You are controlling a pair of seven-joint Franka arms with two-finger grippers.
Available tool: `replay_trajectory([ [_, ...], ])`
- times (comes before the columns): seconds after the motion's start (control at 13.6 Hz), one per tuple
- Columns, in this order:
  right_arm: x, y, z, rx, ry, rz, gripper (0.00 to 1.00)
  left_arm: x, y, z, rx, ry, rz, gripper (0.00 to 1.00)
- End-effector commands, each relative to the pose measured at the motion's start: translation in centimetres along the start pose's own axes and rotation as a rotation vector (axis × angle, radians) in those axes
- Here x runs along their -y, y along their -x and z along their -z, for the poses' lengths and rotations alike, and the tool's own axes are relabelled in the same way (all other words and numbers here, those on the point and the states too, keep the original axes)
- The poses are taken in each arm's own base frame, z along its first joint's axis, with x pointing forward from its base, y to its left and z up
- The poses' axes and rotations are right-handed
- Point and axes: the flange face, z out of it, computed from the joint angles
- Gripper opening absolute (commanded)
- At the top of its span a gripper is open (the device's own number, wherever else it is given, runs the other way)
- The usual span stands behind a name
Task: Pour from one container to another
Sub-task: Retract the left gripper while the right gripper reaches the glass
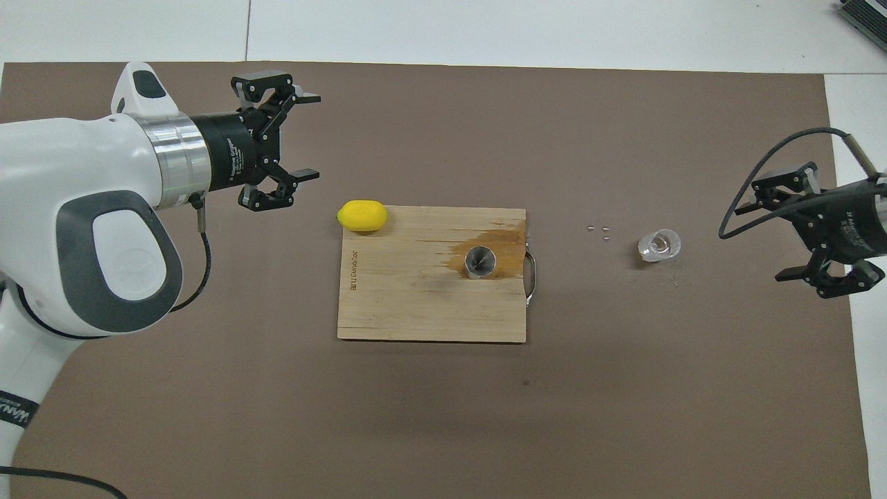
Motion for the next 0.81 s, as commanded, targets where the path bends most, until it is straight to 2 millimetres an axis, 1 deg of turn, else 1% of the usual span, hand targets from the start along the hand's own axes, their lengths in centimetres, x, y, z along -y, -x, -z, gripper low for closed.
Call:
replay_trajectory([
  [0.0,-0.6,-2.9,-2.2,0.095,-0.063,-0.17,1.0,1.8,0.0,1.6,-0.149,-0.189,-0.2,1.0],
  [0.07,-0.5,-3.2,-3.1,0.11,-0.078,-0.23,1.0,2.2,-0.6,2.2,-0.176,-0.231,-0.219,1.0],
  [0.15,-0.6,-3.9,-4.2,0.149,-0.083,-0.287,1.0,2.8,-1.5,2.9,-0.184,-0.275,-0.217,1.0],
  [0.22,-0.7,-5.5,-5.9,0.202,-0.082,-0.33,1.0,3.4,-1.9,3.6,-0.204,-0.334,-0.249,1.0],
  [0.29,-1.1,-7.5,-7.4,0.246,-0.084,-0.38,1.0,4.0,-2.5,4.0,-0.235,-0.396,-0.316,1.0],
  [0.37,-1.5,-9.0,-8.5,0.28,-0.099,-0.412,1.0,4.6,-2.6,4.2,-0.238,-0.451,-0.383,1.0],
  [0.44,-1.7,-10.3,-9.7,0.294,-0.107,-0.424,1.0,5.0,-3.2,4.7,-0.227,-0.486,-0.442,1.0],
  [0.51,-2.0,-11.5,-11.0,0.316,-0.11,-0.445,1.0,5.3,-4.2,5.2,-0.206,-0.511,-0.505,1.0],
  [0.59,-2.2,-12.6,-12.6,0.346,-0.11,-0.474,1.0,5.6,-4.7,5.9,-0.179,-0.537,-0.584,1.0],
  [0.66,-2.4,-13.3,-14.3,0.366,-0.097,-0.476,1.0,5.9,-6.1,6.8,-0.15,-0.558,-0.678,1.0],
  [0.73,-2.4,-13.6,-15.6,0.386,-0.092,-0.48,1.0,6.1,-7.0,7.6,-0.118,-0.576,-0.776,1.0],
])
